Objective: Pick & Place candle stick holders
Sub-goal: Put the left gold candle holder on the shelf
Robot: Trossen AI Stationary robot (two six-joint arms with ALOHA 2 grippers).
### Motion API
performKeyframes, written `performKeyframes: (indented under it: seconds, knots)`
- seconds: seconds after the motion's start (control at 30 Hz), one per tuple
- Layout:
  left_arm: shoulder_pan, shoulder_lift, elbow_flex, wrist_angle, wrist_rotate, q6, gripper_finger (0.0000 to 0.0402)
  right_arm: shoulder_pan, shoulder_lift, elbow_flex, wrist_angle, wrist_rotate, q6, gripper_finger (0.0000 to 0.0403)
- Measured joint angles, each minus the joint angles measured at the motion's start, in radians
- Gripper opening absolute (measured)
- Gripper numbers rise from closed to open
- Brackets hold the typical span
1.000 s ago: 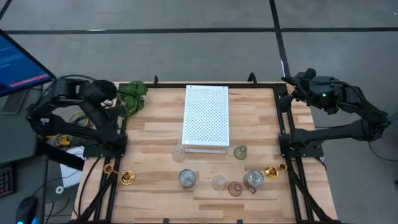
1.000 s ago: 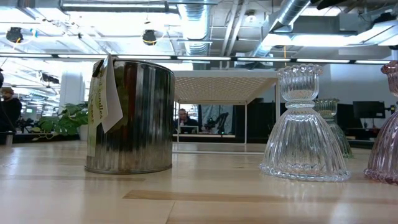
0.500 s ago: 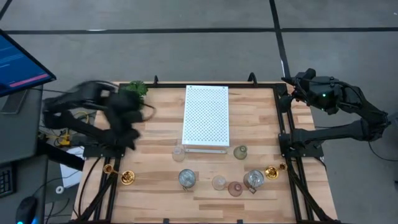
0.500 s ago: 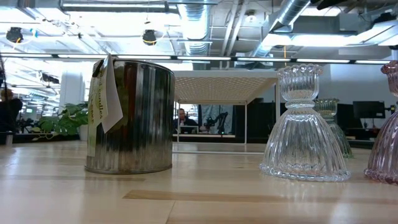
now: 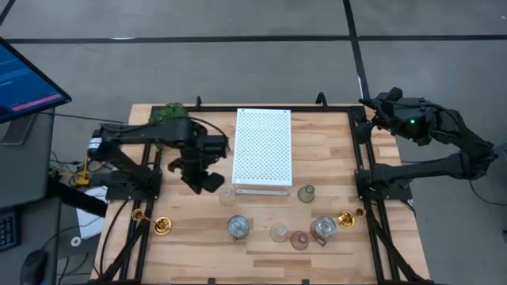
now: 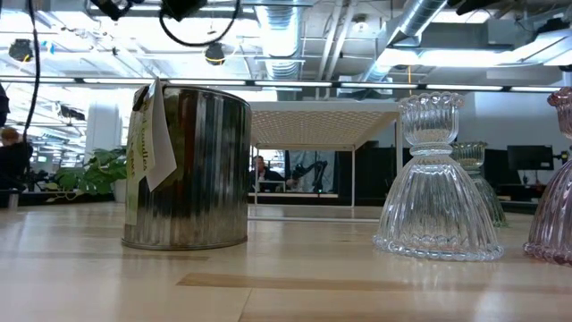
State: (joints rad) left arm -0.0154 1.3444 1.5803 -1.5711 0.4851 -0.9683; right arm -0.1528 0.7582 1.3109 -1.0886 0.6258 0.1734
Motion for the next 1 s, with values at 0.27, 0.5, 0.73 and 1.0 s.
performKeyframes:
  seconds: [0.27, 0.5, 0.73, 1.0]
  knots:
    - [-0.056, -0.134, 0.001, -0.001, -0.013, -0.176, 0.0067, 0.000, 0.000, 0.000, -0.027, -0.001, 0.000, 0.0240]
    - [-0.104, -0.152, -0.103, -0.001, 0.037, -0.240, 0.0142, 0.000, 0.000, 0.000, -0.027, -0.001, 0.000, 0.0240]
    - [-0.104, -0.147, -0.268, 0.001, 0.072, -0.195, 0.0173, 0.000, 0.000, 0.000, -0.027, -0.001, 0.000, 0.0240]
    - [-0.101, -0.151, -0.402, -0.001, 0.090, -0.117, 0.0155, 0.000, 0.000, 0.000, -0.026, -0.001, 0.000, 0.0240]
